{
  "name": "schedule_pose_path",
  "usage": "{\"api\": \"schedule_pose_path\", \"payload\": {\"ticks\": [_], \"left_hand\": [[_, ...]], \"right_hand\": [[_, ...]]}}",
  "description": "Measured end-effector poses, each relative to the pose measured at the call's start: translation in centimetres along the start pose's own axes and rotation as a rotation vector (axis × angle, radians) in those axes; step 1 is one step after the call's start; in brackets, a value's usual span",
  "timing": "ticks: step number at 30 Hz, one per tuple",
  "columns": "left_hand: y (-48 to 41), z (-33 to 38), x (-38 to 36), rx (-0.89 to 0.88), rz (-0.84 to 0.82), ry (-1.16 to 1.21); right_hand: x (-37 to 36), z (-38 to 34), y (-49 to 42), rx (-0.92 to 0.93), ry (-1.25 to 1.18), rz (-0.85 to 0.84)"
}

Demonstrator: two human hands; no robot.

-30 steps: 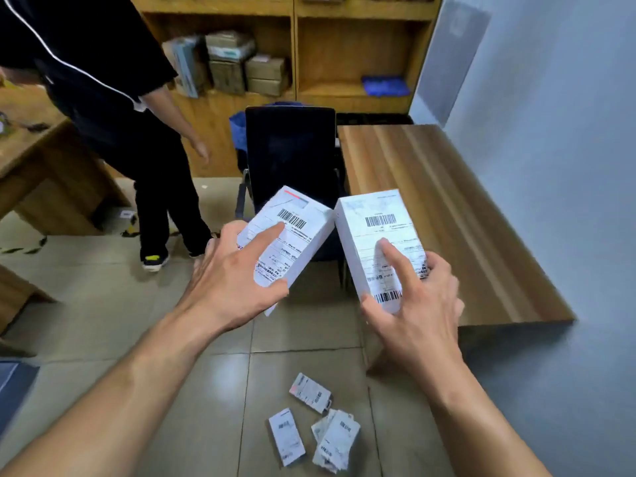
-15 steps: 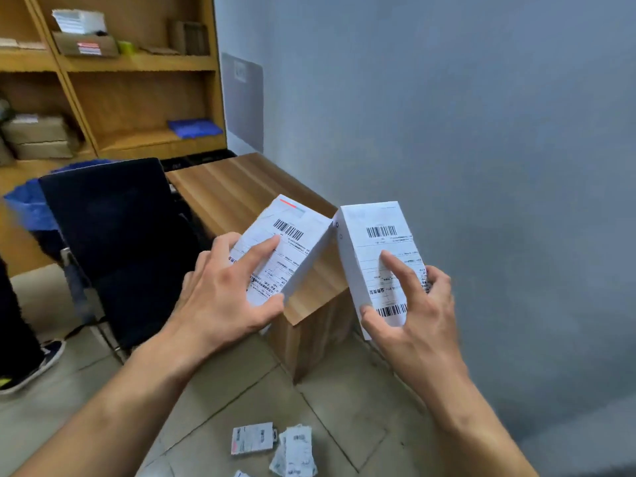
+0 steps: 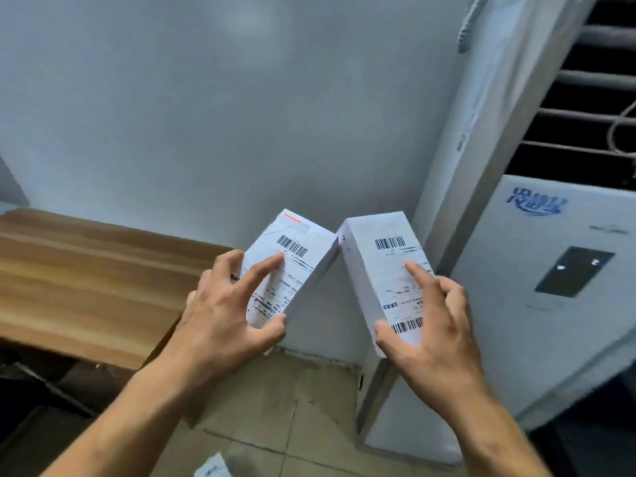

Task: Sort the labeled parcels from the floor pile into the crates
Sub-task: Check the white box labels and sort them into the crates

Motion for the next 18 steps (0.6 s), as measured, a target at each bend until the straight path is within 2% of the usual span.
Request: {"api": "schedule_pose_path", "payload": {"ticks": [10, 18], "left_hand": [[4.0, 27.3, -15.5, -0.351, -0.206, 0.064], [10.0, 47.6, -27.5, -0.620, -0.442, 0.175]], "right_hand": [[21.9, 20.1, 11.3, -0.268, 0.085, 0.254], [37.5, 31.8, 23.0, -0.457, 0.193, 0.516]]}}
Point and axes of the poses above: each hand's wrist, its own y-axis away from the middle knuckle, its own x-axis out of the back of the hand, z = x × y, the point moved 9 cm from there along -y, towards the middle knuckle, and after that the axes turned 2 degrees about x, right-handed, at the moved point
